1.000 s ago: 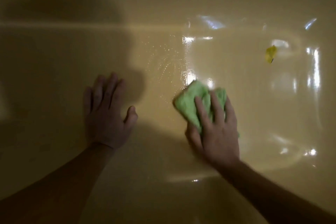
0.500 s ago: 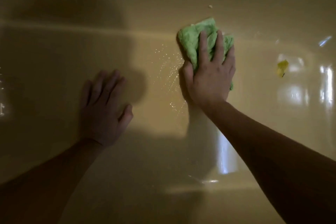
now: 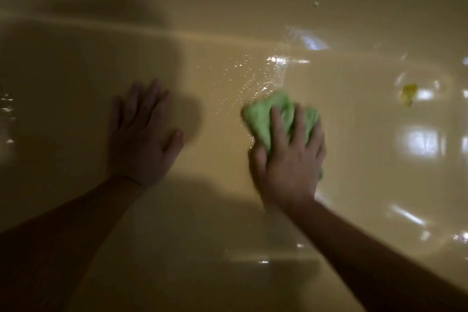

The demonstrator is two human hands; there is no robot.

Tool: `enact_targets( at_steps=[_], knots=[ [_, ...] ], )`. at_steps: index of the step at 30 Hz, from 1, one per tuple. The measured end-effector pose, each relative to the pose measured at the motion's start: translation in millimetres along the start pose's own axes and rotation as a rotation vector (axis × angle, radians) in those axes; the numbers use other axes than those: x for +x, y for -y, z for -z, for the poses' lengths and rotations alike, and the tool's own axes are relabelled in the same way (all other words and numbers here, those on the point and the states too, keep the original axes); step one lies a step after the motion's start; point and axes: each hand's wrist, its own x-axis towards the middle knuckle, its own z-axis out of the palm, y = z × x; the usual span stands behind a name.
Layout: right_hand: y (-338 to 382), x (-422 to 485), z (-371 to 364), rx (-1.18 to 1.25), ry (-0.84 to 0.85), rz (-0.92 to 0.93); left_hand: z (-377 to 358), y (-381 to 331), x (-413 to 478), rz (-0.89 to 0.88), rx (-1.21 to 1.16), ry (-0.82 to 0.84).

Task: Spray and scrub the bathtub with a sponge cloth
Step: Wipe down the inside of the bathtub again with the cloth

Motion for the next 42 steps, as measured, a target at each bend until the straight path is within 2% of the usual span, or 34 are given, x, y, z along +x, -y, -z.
enact_targets(
  at_steps=[3,5,9,12,15,18,22,25,28,33,36,39,42],
  knots=[
    [26.7,93.8,10.6,0.025,-0.066,-0.063,1.0,9.9,-10.8,0.005,0.048,0.031],
    [32.3,103.2,10.0,0.018,-0.098,-0.062,1.9,17.6,-17.2,0.014,0.047,0.035],
    [12.5,0.0,-0.2,-0.030,-0.001,0.136,5.9,30.4,-29.3,0.021,0.028,0.009],
    [4.5,-100.2,-3.8,-0.020,0.126,0.192,9.3,44.9,-34.1,0.042,0.021,0.012],
    [3.2,-128.9,-4.0,-0.021,0.218,0.268,12.8,56.3,-34.4,0.014,0.042,0.008],
    [6.9,-77.6,-5.0,-0.029,0.198,0.322,13.4,62.5,-29.6,-0.006,0.031,0.011],
    [50.6,50.2,-3.7,-0.014,-0.015,0.154,14.6,75.0,-25.1,-0.004,0.027,0.020],
    [69.9,98.6,1.3,-0.011,-0.057,0.068,14.6,89.2,-16.3,-0.001,0.019,0.039],
    [61.1,48.6,-6.0,-0.027,-0.045,0.107,17.9,101.9,-7.5,-0.032,0.012,0.063],
    [58.9,-103.7,-13.9,-0.036,0.166,0.103,21.2,103.4,-6.5,-0.053,0.045,0.045],
    [63.6,-134.5,-13.4,-0.006,0.242,0.117,21.3,105.0,-4.4,-0.043,0.024,0.036],
    [68.4,-94.8,-16.1,0.047,0.183,0.152,22.4,107.5,-0.1,-0.032,0.003,0.046],
    [94.0,10.6,-20.3,0.055,-0.046,0.045,23.6,109.9,4.9,-0.028,-0.002,0.048]
  ],
)
